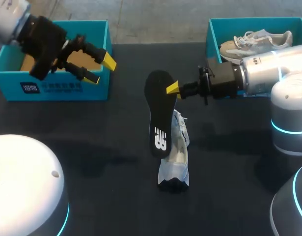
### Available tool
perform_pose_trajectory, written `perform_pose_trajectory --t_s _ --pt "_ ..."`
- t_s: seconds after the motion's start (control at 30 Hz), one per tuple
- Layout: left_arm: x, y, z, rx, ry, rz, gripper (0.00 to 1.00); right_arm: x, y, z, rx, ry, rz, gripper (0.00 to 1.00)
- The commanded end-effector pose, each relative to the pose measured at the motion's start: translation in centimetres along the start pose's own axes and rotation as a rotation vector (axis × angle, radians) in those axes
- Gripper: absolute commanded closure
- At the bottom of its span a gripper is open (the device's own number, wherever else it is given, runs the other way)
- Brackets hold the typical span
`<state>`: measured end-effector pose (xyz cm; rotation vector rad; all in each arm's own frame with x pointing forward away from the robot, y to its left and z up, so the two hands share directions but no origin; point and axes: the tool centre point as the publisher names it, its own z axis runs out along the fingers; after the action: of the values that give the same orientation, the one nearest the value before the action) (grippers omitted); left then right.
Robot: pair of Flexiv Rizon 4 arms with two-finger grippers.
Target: Take the shoe out of the shoebox, open the shoe tongue, remove and reinsert the insole, then place the shoe into the shoebox
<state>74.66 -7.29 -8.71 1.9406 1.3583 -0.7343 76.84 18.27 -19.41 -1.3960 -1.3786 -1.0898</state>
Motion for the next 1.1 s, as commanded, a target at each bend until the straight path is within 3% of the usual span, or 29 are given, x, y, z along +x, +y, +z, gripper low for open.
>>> perform_pose_trajectory --t_s 0.03,0.33,0.67,1.1 --pt "-1.1 1.2 0.4 0.073 0.113 -0.010 0.00 0.0 -0.1 0.0 -0.001 -0.003 0.000 1.00" --pt "-2.8 1.9 1.7 0.116 0.237 -0.034 0.00 0.0 -0.1 0.0 -0.001 -0.003 0.000 1.00" --pt "-6.0 1.9 4.1 0.184 0.417 -0.021 0.00 0.0 -0.1 0.0 -0.001 -0.003 0.000 1.00" --pt "-8.8 4.0 4.9 0.205 0.604 0.027 0.00 0.0 -0.1 0.0 -0.001 -0.003 0.000 1.00"
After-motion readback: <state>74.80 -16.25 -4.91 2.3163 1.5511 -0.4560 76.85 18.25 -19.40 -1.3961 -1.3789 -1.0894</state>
